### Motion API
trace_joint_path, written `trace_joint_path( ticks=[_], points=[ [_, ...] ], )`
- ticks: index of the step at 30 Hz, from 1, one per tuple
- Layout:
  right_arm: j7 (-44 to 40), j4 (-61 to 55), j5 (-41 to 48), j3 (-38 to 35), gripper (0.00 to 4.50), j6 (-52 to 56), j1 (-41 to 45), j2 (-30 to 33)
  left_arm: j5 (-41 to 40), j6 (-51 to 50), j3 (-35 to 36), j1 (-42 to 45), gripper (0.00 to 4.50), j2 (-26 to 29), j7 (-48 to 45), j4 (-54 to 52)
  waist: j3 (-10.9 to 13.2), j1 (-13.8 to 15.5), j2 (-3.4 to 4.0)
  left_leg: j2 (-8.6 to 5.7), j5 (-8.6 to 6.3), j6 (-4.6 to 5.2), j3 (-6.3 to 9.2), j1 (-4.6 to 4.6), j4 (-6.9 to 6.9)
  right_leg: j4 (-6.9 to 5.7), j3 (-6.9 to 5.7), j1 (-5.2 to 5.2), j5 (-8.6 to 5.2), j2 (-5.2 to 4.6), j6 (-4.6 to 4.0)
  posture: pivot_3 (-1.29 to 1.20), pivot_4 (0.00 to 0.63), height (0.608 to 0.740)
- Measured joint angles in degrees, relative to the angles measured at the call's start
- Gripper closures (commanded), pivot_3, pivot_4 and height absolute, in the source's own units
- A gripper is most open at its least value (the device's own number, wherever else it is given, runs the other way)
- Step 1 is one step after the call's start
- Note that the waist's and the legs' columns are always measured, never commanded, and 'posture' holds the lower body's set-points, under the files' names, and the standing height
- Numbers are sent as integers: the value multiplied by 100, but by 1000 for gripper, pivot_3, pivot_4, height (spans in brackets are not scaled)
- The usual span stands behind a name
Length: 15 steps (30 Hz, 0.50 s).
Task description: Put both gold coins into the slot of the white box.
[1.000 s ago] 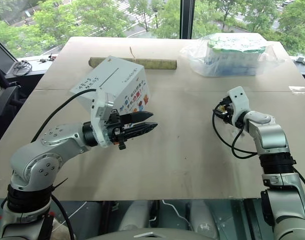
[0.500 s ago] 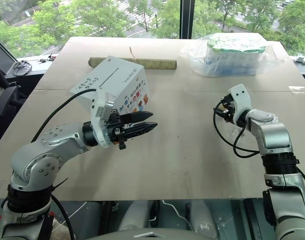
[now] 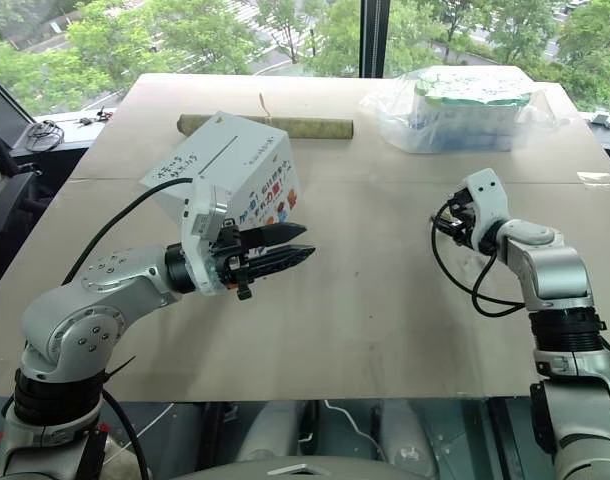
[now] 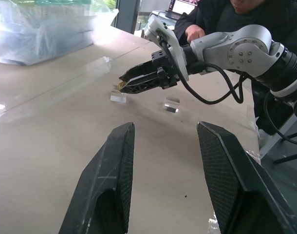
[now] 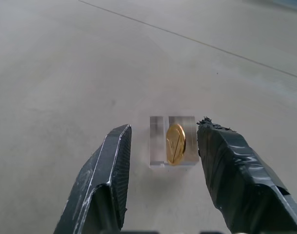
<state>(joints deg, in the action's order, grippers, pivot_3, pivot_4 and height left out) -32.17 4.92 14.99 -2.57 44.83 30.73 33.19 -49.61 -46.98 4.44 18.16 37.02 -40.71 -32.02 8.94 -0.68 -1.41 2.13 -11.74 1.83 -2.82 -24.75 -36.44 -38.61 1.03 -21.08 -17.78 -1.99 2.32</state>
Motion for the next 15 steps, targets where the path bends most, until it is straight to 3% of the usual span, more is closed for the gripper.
trace_joint_path(
  ticks=[5,8,11,12,15],
  points=[
    [3,1,15,-5,2195,-1,-3,1,16,81,-8,-5,2448,104,-162,0,0,-2,0,0,0,0,0,0,0,0,0,0,0,1,0,0,150,740],
    [8,1,25,-7,3001,-1,-3,1,59,160,-24,-30,2448,151,-251,-2,0,-2,0,0,0,0,0,0,0,0,0,0,0,0,0,0,150,740],
    [12,1,28,-7,4223,-1,-3,1,96,199,-49,-43,2448,158,-286,-2,0,-1,0,0,0,1,0,0,0,0,0,0,0,0,0,0,150,740],
    [13,1,28,-7,4408,-2,-3,1,110,220,-49,-45,2448,163,-291,-2,0,-1,0,0,-1,1,0,0,0,0,0,0,0,0,0,0,150,740],
    [19,5,45,-16,4408,-12,-1,-1,114,244,-50,-56,2448,165,-297,-3,0,0,0,0,-1,1,0,0,0,1,0,0,0,0,0,0,150,740]
  ],
)
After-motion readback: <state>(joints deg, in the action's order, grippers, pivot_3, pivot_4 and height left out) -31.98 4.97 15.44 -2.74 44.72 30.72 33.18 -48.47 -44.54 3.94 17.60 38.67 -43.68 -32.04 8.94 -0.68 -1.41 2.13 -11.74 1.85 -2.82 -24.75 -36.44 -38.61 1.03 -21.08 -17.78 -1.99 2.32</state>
